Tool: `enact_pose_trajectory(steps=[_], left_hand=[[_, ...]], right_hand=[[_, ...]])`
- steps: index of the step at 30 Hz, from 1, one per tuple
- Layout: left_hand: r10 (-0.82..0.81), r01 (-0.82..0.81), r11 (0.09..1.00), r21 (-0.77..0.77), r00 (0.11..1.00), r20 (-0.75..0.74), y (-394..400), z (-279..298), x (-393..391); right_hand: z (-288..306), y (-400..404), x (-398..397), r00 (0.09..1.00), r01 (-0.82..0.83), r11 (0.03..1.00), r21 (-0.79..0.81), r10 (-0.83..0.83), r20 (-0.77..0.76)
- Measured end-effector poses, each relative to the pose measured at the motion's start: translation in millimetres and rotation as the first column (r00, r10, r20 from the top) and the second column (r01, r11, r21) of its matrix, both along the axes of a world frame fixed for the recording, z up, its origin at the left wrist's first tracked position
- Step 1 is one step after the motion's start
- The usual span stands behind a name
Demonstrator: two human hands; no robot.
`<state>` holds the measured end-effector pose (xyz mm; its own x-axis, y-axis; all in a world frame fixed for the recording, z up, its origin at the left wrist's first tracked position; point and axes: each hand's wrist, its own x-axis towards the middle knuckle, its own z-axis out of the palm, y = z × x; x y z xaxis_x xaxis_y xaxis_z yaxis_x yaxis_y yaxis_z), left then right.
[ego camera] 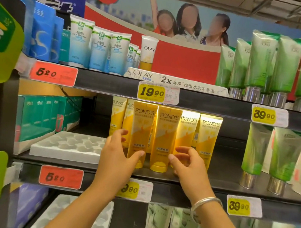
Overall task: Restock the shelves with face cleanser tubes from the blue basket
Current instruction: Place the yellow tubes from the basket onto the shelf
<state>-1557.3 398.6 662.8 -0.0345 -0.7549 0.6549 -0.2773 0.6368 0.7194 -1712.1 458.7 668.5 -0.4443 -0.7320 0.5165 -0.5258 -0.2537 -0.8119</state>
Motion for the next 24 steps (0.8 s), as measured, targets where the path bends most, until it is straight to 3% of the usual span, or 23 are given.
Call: enact_pose_trajectory(steps=[5,10,17,24], left_hand=[[-0.183,0.183,0.983,-0.016,0.982,-0.049,21.8,6.2,15.1],[-0.448,0.461,0.883,0.09,0.884,-0.134,48.5,-24.8,13.1],[-0.648,0.62,0.581,0.528,0.744,-0.161,63.3,-142.8,-0.4],[-0.756,0.535,0.29,0.794,0.637,-0.153,118.8,-253.6,-51.5]], right_hand=[[4.4,22.8,4.1,0.994,-0.048,0.984,-0.169,0.064,0.087],[-24.7,54.6,9.6,0.98,-0.035,0.983,-0.179,0.069,0.187],[-153.3,104.1,3.7,0.919,0.065,0.968,0.242,-0.153,0.364],[-267.1,217.0,-36.9,0.651,0.178,0.801,0.572,-0.532,0.542]])
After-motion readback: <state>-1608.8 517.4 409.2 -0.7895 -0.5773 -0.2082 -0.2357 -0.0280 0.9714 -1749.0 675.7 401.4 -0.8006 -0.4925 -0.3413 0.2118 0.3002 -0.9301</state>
